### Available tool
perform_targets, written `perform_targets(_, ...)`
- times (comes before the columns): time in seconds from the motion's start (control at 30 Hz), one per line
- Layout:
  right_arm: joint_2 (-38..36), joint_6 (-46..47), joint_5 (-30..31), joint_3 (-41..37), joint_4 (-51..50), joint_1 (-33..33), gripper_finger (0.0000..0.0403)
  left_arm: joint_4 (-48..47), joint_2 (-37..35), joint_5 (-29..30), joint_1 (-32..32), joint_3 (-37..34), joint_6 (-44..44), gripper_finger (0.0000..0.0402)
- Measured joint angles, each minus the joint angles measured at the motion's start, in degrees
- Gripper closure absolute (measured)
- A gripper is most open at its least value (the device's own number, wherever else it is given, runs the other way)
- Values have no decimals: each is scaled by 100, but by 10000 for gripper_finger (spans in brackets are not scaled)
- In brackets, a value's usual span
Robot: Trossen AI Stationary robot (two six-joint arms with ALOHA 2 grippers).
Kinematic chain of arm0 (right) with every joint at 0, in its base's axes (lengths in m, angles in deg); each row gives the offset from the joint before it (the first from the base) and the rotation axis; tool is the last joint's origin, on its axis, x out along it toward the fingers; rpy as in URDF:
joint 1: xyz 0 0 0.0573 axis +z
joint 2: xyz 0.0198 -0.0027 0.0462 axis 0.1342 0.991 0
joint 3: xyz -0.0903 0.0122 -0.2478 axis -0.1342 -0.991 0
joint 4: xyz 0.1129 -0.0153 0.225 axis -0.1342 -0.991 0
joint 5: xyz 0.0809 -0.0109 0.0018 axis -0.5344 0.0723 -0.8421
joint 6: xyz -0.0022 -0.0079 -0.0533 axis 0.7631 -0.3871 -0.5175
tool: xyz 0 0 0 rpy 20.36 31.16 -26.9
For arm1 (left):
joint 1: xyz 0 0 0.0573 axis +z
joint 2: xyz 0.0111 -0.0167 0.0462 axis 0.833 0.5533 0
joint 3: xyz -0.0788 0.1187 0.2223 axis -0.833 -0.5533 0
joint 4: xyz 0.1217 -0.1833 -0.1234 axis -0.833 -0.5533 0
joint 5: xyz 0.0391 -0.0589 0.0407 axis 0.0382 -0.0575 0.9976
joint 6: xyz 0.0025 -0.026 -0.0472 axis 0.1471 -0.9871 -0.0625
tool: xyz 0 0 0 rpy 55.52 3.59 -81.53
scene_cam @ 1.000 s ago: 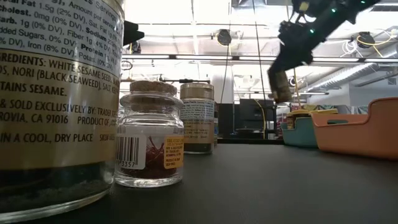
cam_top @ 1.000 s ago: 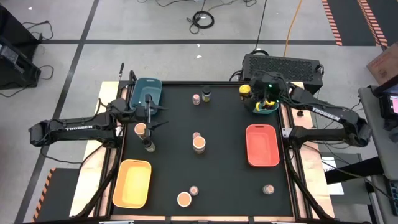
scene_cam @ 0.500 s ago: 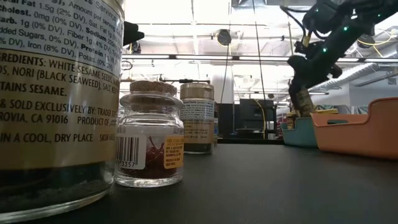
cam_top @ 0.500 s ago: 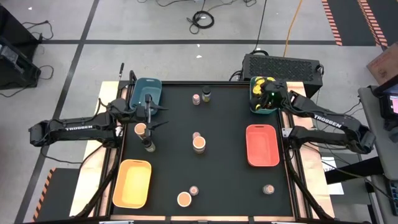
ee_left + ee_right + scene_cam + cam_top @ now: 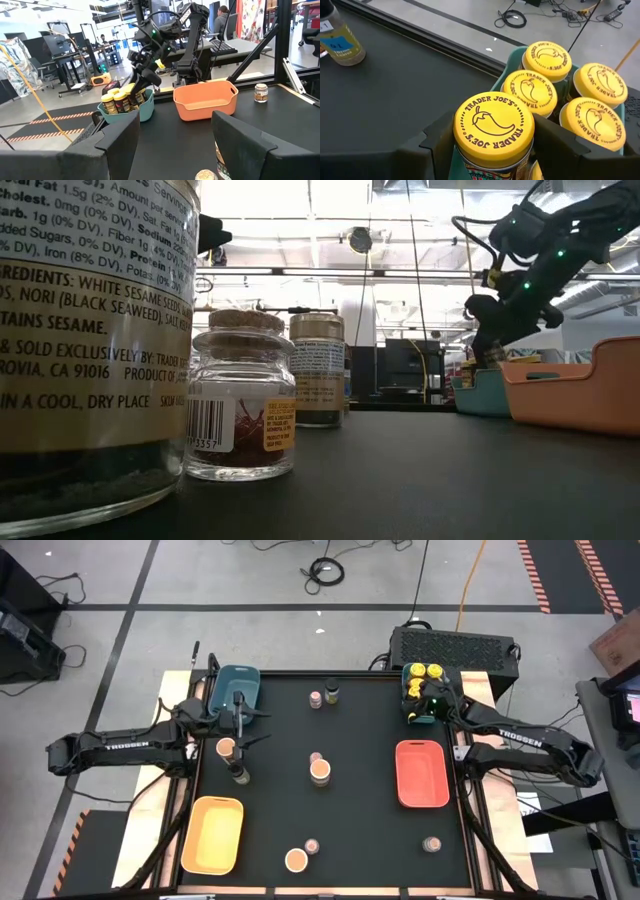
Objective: Sort spices by type
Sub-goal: Put the yellow spice bottle into the green bin, then put the black spice bottle into the blue bin
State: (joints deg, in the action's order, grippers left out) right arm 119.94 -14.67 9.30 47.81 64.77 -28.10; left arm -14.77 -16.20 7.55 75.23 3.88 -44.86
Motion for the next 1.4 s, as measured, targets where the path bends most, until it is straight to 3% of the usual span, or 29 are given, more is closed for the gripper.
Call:
perform_targets(0.27,0,174,-18,-179,-4,2,186,0,0,0,-4,0,-2,150)
perform_targets(0.7,2,145,-175,-191,-31,2,146,0,0,-2,-4,0,-4,150)
perform_targets(1.07,2,142,-178,-191,-9,0,143,0,0,-4,-4,0,-7,150)
perform_targets(1.4,0,-76,-325,450,-37,2,143,-4,-2,-7,-4,0,-7,150)
